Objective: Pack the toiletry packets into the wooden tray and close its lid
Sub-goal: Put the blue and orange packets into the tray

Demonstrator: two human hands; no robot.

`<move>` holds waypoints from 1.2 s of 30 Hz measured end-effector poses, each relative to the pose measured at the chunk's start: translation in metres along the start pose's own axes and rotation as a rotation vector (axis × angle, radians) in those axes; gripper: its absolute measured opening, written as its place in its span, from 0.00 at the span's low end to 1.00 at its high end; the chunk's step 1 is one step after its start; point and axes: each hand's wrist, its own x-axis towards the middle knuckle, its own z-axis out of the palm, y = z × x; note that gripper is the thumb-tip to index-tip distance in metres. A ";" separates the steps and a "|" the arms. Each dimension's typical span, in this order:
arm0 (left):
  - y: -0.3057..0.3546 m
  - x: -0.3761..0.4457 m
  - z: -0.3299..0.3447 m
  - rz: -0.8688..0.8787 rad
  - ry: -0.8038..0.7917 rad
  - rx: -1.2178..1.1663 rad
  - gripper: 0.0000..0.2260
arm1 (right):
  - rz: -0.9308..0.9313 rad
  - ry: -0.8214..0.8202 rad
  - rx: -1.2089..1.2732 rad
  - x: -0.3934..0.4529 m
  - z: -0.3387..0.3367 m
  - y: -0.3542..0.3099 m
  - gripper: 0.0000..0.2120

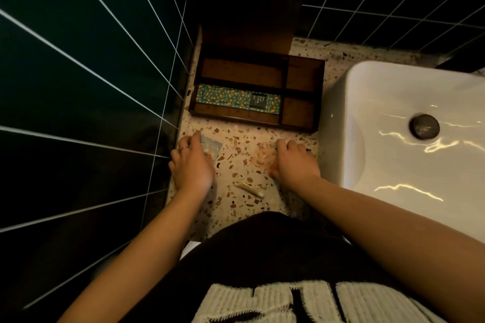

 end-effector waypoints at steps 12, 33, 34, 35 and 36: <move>0.009 0.010 -0.010 0.053 -0.008 -0.494 0.23 | -0.007 0.039 0.432 0.007 -0.031 0.004 0.04; 0.069 0.108 -0.047 0.245 0.087 -0.441 0.17 | -0.138 0.189 0.382 0.114 -0.103 -0.036 0.13; 0.068 0.108 -0.044 0.246 0.078 -0.411 0.16 | -0.127 0.159 0.370 0.117 -0.099 -0.038 0.14; 0.066 0.107 -0.042 0.252 0.076 -0.384 0.15 | -0.118 0.129 0.356 0.119 -0.096 -0.040 0.15; 0.065 0.107 -0.040 0.261 0.081 -0.358 0.14 | -0.116 0.105 0.341 0.120 -0.093 -0.042 0.16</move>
